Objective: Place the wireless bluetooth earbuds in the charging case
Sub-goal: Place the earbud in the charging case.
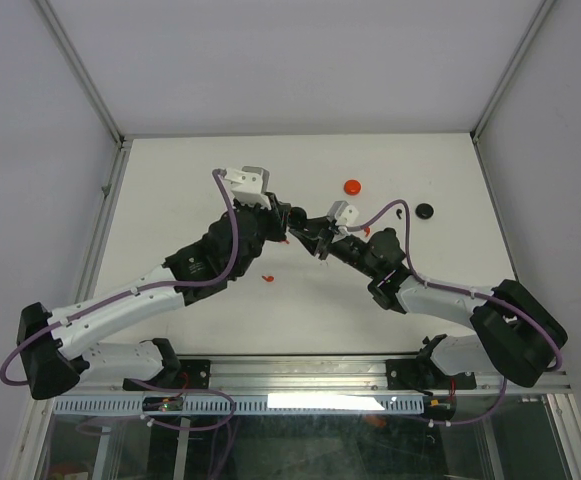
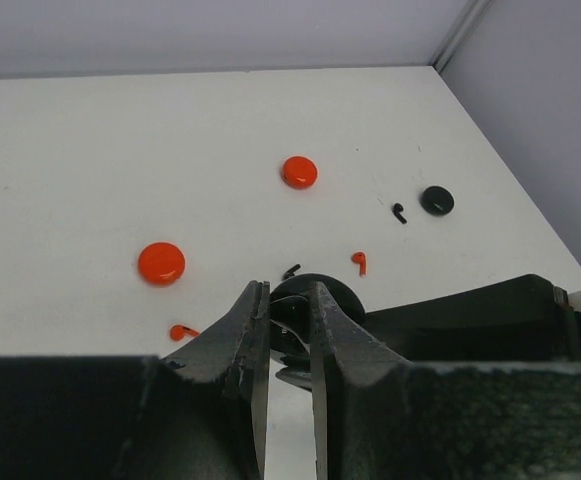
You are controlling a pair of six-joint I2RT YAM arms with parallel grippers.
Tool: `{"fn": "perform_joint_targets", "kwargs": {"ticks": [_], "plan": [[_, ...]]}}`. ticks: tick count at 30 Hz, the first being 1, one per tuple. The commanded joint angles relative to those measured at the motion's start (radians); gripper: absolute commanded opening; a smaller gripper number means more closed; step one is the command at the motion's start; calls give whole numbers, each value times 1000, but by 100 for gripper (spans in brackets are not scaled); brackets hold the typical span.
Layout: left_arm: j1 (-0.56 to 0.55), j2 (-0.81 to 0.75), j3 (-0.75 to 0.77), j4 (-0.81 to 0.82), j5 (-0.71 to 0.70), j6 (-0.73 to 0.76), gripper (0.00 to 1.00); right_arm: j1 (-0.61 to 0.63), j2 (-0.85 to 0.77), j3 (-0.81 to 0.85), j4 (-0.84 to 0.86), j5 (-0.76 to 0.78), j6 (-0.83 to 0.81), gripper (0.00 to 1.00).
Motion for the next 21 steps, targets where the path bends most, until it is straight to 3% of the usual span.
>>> {"fn": "perform_joint_targets", "kwargs": {"ticks": [1,21], "plan": [[-25,16,-3,110,-56,56,9,5,-23,11,69,21,-4,0],[-78,51,-12,124,-172,124,9,5,-53,1,58,25,-7,0]]}}
